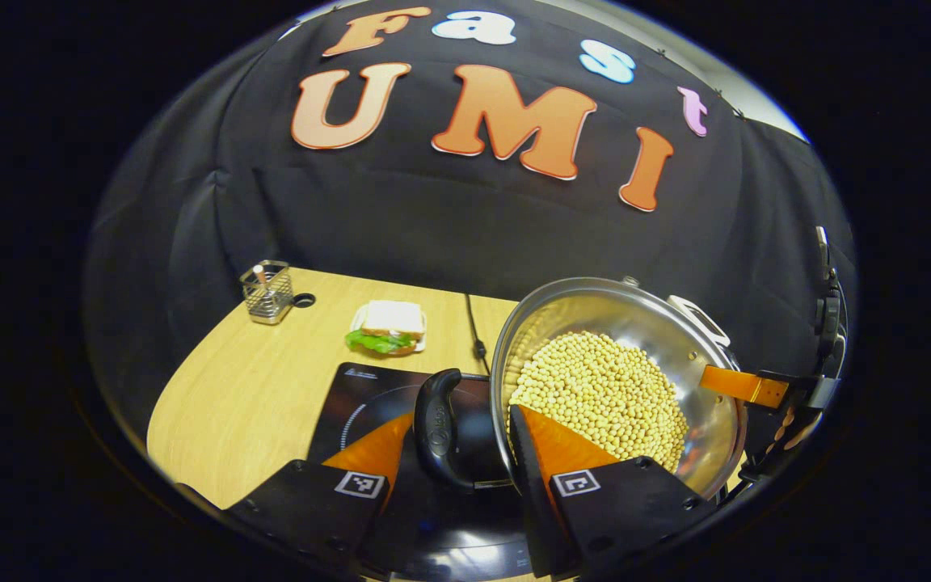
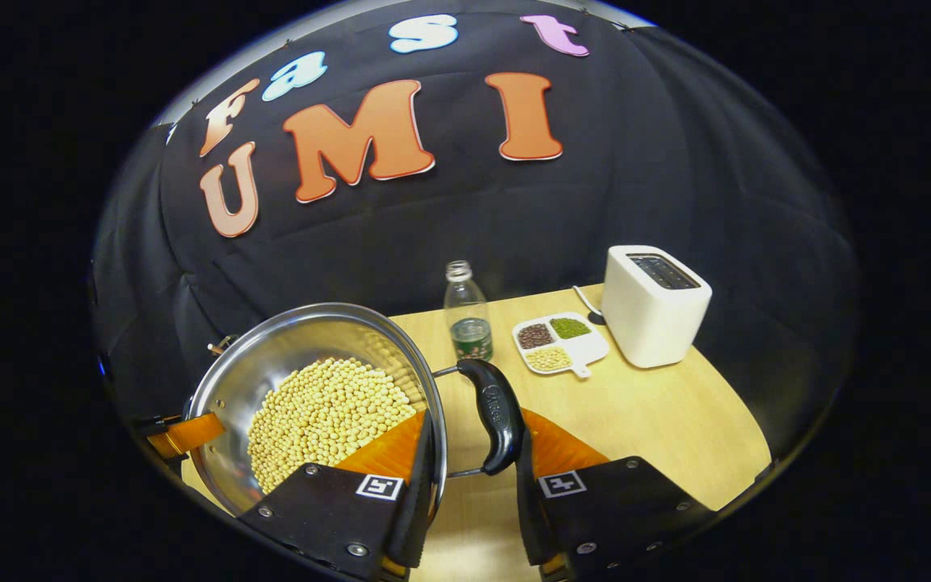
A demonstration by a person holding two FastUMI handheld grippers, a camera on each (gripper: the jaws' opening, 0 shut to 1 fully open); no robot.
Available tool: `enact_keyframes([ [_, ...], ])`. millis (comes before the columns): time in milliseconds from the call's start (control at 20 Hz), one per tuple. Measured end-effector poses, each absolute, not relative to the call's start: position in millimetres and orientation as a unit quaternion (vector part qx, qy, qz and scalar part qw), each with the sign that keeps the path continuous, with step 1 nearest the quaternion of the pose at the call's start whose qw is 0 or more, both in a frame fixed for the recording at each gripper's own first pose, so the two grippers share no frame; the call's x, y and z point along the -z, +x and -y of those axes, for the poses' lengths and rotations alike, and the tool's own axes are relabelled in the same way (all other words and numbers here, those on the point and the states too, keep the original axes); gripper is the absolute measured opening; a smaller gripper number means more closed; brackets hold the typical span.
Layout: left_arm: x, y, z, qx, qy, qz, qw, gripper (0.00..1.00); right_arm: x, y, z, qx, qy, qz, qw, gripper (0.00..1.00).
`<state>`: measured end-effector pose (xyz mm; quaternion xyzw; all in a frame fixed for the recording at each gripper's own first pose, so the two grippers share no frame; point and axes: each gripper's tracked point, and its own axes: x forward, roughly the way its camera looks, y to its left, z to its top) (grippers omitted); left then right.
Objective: First push the handle of the pot to place it horizontally, then grasp the pot with both hands and set it on the induction cooktop.
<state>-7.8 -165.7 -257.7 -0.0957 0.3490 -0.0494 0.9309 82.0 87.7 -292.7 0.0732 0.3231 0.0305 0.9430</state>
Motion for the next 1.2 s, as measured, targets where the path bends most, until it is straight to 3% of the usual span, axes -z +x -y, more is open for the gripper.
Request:
enact_keyframes([
  [550,235.5,-17.5,169.7,-0.014,-0.095,-0.379,0.92,0.64,343.2,77.9,-201.4,-0.08,0.07,-0.374,0.921,0.47],
  [600,234.5,-15.4,169.8,-0.016,-0.096,-0.383,0.919,0.59,349.3,76.9,-206.5,-0.081,0.069,-0.379,0.919,0.47],
  [700,233.7,-13.2,167.9,-0.02,-0.099,-0.392,0.915,0.64,358.1,73.5,-213.9,-0.082,0.067,-0.386,0.916,0.47],
  [800,235.2,-12.8,165.6,-0.023,-0.101,-0.403,0.91,0.59,365.7,70.4,-220.9,-0.085,0.061,-0.392,0.914,0.47],
  [1050,234.8,-6.6,164.5,-0.026,-0.109,-0.422,0.9,0.64,377.4,64.2,-226.1,-0.083,0.057,-0.403,0.909,0.47],
  [1100,235.6,-6.2,165.6,-0.025,-0.109,-0.424,0.899,0.59,379.6,62.9,-225.1,-0.08,0.057,-0.406,0.908,0.47],
  [1200,233.9,-4.6,166.1,-0.025,-0.111,-0.426,0.897,0.59,382.2,59.6,-223.4,-0.081,0.051,-0.409,0.908,0.49],
])
